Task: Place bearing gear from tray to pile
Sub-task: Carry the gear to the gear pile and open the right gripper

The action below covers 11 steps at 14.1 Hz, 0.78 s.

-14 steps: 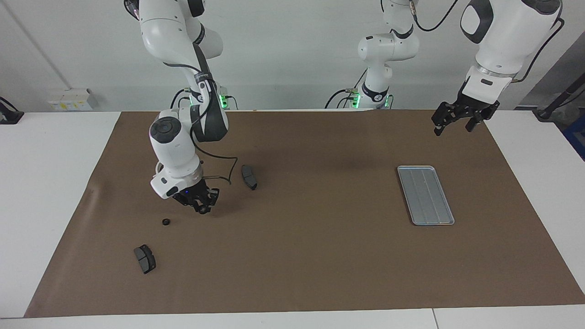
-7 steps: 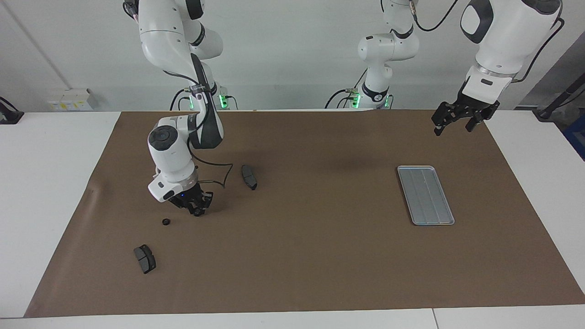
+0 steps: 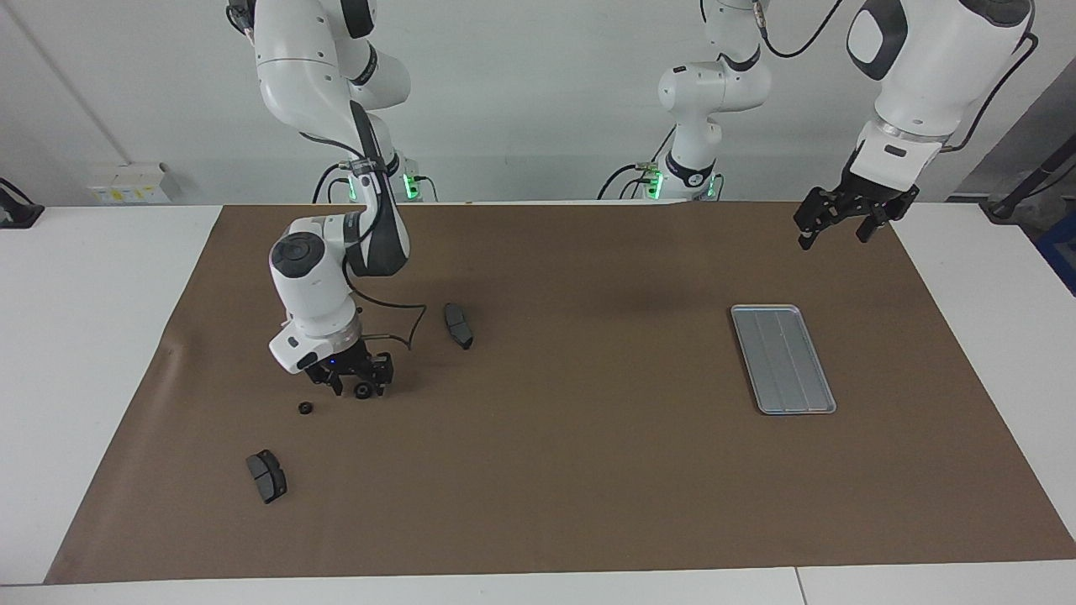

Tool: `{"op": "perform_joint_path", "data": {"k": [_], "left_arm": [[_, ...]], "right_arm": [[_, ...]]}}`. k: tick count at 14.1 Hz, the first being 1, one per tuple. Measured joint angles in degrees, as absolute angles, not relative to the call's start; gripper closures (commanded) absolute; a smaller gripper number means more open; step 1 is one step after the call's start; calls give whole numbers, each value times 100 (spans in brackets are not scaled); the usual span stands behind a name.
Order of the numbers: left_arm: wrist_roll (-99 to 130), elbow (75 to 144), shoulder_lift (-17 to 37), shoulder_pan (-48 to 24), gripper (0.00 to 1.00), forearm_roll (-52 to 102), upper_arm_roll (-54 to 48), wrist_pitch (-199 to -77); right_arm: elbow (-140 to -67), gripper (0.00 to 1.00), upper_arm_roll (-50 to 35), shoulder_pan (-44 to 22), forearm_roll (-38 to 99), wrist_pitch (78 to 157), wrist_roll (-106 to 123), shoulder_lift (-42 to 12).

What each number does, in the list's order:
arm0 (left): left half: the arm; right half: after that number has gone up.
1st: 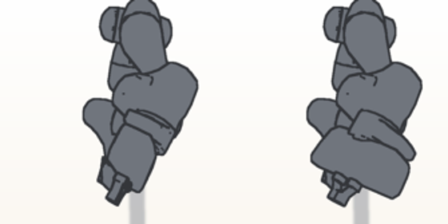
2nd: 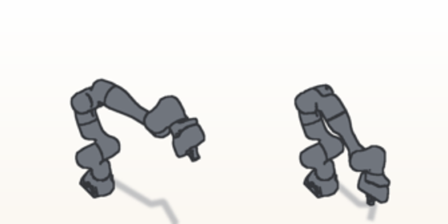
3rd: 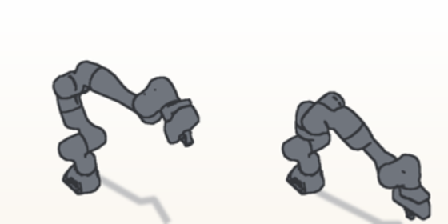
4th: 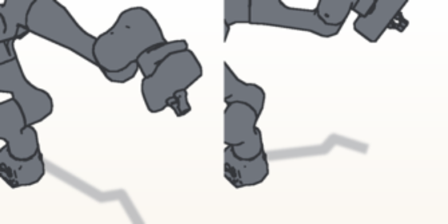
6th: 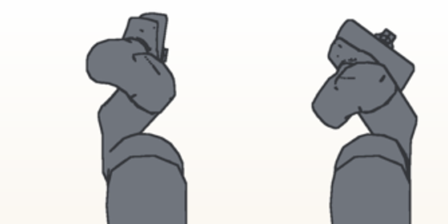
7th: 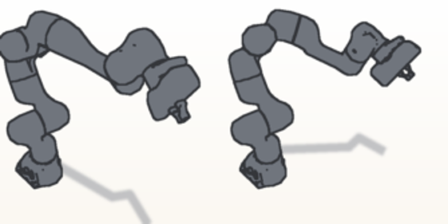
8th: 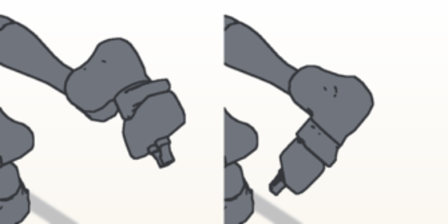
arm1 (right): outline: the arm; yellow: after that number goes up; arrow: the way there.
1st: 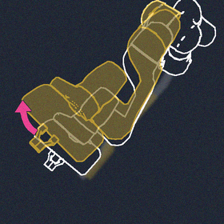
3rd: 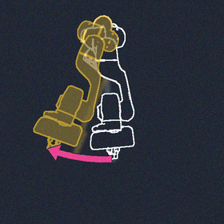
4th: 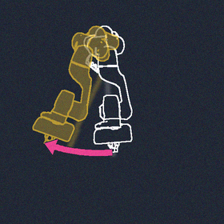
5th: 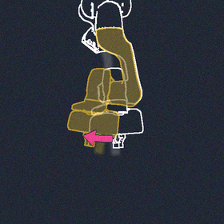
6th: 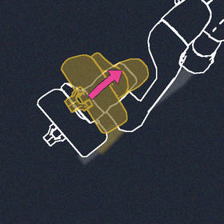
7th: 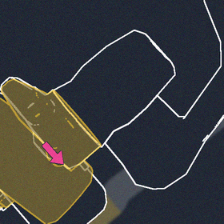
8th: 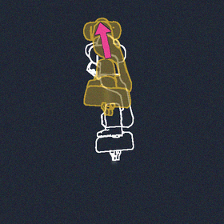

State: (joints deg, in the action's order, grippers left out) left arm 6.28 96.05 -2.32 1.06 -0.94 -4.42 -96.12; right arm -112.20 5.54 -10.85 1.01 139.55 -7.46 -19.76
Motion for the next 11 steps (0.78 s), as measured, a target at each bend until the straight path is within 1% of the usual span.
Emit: {"op": "perform_joint_path", "data": {"k": [2,7,11], "left_arm": [[628,9605,-232,106,0,-94,-442,-9612],[628,9606,-232,106,0,-94,-442,-9612],[628,9607,-232,106,0,-94,-442,-9612]], "right_arm": [[-11039,0,598,-1049,101,13647,-746,-1733],[-10504,0,603,-958,101,12492,-746,-1093],[-10289,0,606,-905,100,11648,-746,-490]]}}
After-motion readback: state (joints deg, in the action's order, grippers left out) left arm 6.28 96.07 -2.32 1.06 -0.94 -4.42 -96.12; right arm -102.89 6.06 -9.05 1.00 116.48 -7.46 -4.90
